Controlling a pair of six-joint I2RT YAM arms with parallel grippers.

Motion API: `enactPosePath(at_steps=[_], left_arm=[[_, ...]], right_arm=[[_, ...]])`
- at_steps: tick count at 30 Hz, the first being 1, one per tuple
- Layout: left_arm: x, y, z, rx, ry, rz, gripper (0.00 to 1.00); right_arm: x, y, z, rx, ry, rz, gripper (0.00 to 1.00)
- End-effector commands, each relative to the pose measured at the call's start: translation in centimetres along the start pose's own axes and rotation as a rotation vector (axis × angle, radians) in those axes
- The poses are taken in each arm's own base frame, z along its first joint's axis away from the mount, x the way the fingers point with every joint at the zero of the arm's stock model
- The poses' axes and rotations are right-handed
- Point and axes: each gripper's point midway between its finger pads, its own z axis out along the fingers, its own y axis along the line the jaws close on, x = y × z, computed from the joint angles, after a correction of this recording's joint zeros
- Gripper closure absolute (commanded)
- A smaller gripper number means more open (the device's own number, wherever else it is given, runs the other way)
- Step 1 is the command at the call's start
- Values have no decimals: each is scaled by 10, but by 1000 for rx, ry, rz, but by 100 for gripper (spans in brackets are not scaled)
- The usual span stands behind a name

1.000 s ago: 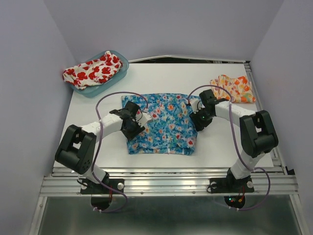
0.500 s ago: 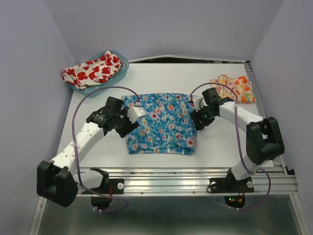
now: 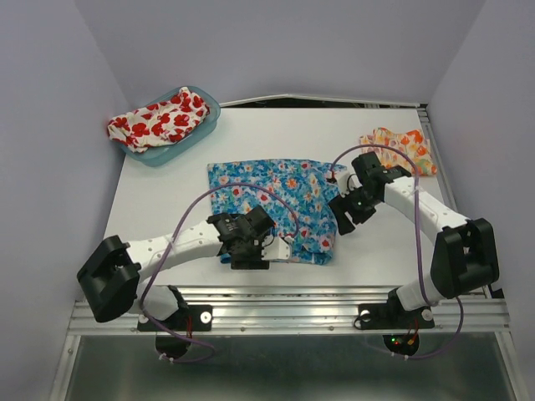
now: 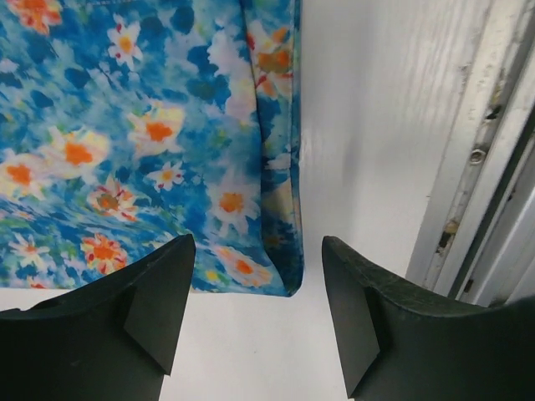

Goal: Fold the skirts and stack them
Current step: Flatten the skirt out

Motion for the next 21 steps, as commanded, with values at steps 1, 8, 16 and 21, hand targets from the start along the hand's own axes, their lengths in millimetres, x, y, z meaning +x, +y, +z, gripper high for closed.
enactPosePath(at_steps=[1, 8, 16, 21], left_arm=[[16, 29, 3, -182, 137, -16, 27], [34, 38, 11, -246, 232, 11, 41], [23, 64, -9, -324, 123, -150, 84], [12, 122, -45, -371, -46, -438, 100]], right_arm=[[7, 10, -6, -18, 36, 4, 28], [6, 16, -4, -49, 37, -4, 26], [0, 14, 0, -50, 25, -1, 26], [-8, 10, -1, -33, 3, -14, 26]])
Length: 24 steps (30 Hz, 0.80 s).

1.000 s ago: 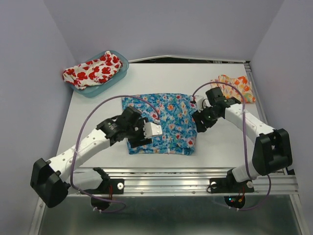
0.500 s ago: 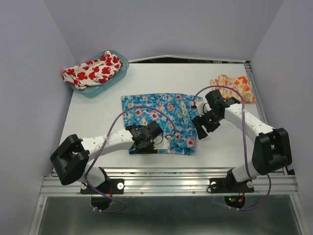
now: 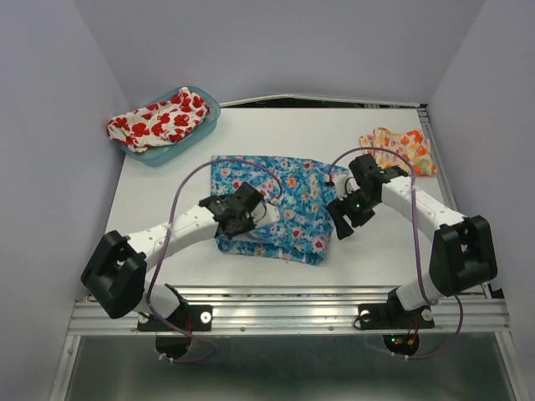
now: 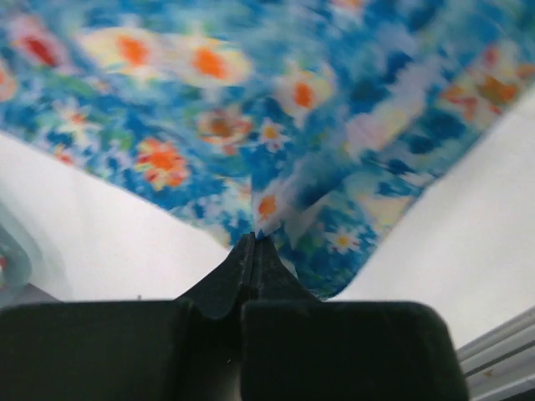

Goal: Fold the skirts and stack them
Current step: Flatten the skirt out

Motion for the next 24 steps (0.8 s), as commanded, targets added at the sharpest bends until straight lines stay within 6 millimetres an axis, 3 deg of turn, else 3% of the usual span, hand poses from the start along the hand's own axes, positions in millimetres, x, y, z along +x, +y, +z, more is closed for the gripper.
enactPosePath(at_steps=[1, 4, 5, 8, 9, 10, 14, 20, 24], left_arm=[[-50, 82, -48, -77, -257, -326, 100], [-48, 125, -58, -76, -312, -488, 100], [-39, 153, -67, -105, -334, -593, 100], [-20, 178, -55, -59, -337, -774, 100], [-14, 178, -50, -10, -346, -866, 100], [11, 182, -36, 8, -304, -961, 100], [47, 157, -6, 116, -228, -1126, 100], [65, 139, 0, 94, -190, -1167, 100], [87, 138, 2, 34, -142, -1208, 100]], right_arm=[[-20, -2, -7, 13, -58, -20, 25], [-24, -2, -8, 17, -71, -25, 25], [-27, 1, -9, 11, -79, -36, 25], [-33, 0, -12, 18, -99, -44, 25], [-36, 2, -13, 19, -106, -59, 25], [-37, 1, -14, 22, -110, -64, 25], [-42, 12, -14, 6, -123, -121, 26], [-54, 34, -6, -12, -142, -267, 29], [-80, 41, 1, 19, -189, -330, 34]])
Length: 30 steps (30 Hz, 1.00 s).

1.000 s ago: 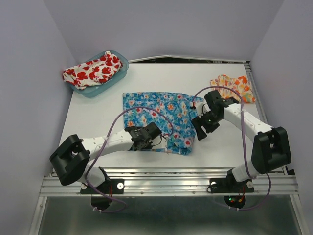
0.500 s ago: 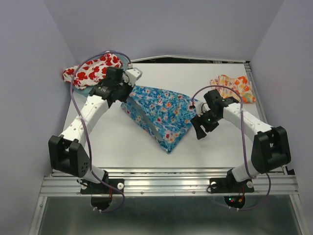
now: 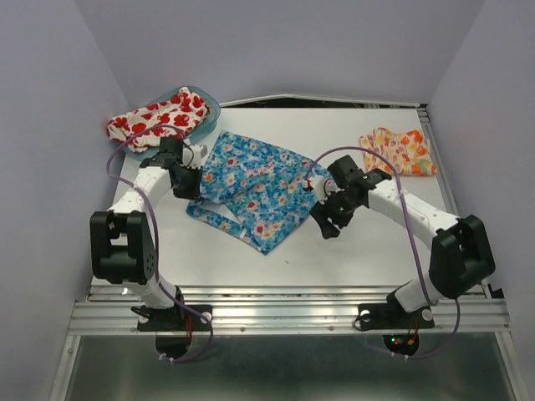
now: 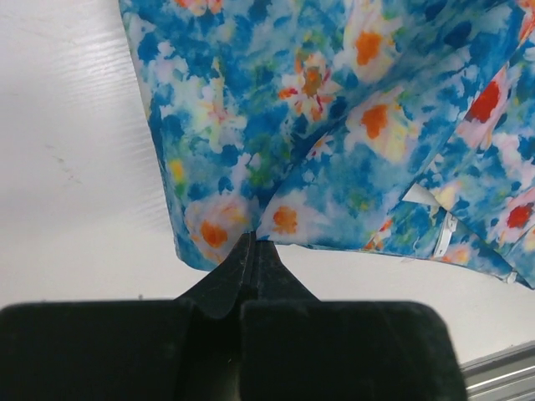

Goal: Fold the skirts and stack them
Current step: Flatten the skirt out

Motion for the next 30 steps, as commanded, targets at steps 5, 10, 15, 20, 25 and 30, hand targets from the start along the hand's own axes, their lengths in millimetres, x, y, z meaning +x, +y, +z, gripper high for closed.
enactPosePath(at_steps=[5, 10, 15, 20, 25, 30], left_arm=[[-5, 30, -30, -70, -100, -116, 100], [-4, 21, -30, 24, -88, -139, 100], [1, 20, -24, 38, -67, -137, 100], [-1, 21, -22, 41, -60, -133, 100], [-2, 22, -23, 41, -65, -127, 100], [-6, 21, -26, 42, -77, -117, 100]], right_arm=[[-104, 10, 4, 15, -257, -162, 35], [-126, 67, 24, -29, -340, -422, 34], [-116, 133, 61, -69, -313, -709, 38], [-102, 155, 93, -46, -270, -858, 42], [-106, 133, 119, 88, -267, -868, 38], [-103, 120, 133, 142, -250, -888, 45]])
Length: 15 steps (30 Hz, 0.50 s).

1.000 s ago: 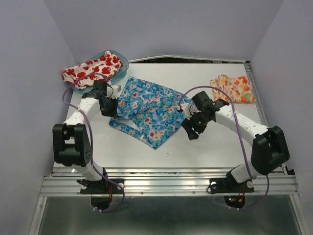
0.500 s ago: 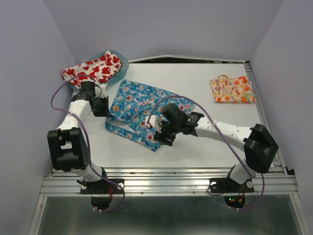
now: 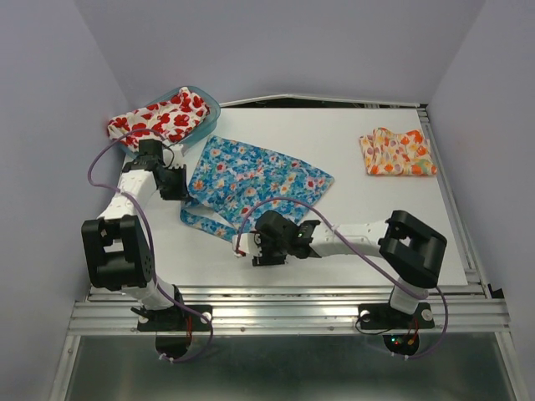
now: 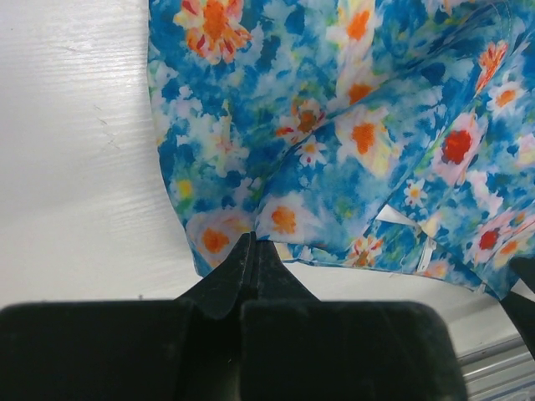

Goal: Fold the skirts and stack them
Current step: Flatten the skirt out

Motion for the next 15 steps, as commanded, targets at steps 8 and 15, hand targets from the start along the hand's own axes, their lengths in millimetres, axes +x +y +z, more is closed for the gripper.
enactPosePath(at_steps=[8, 15], left_arm=[[-30, -7, -22, 7, -71, 57, 100], [-80, 16, -78, -177, -249, 116, 100]], right_arm=[[1, -41, 2, 251, -34, -85, 99], [7, -125, -106, 482, -103, 121, 99]])
